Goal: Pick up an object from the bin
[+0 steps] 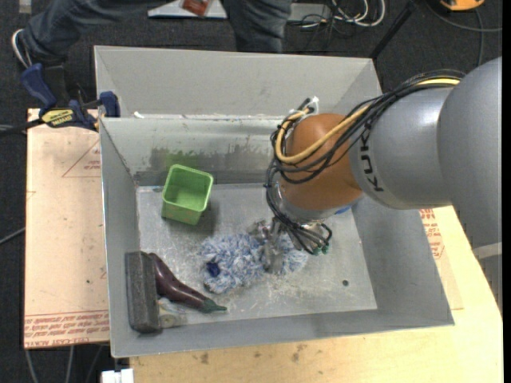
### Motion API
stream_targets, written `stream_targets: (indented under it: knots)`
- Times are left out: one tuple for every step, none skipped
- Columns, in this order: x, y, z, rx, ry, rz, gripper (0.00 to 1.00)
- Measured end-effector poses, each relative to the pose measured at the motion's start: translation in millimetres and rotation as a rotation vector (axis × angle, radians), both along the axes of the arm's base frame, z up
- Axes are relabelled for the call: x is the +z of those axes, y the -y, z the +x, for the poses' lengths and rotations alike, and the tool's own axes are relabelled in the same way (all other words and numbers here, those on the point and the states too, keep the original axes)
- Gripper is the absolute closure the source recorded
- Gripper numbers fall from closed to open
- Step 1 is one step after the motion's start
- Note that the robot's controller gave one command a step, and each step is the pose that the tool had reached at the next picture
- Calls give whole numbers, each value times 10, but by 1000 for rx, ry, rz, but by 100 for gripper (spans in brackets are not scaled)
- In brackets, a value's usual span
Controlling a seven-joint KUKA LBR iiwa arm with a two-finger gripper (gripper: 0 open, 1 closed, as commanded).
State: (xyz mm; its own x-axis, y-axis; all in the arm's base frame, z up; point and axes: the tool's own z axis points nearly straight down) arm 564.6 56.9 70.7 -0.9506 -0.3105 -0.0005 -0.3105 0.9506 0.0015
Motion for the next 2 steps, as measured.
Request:
stream_targets:
  knots:
    - [0, 0, 0, 0, 0, 0, 100]
    - [1487, 106, 177, -16, 4, 0, 100]
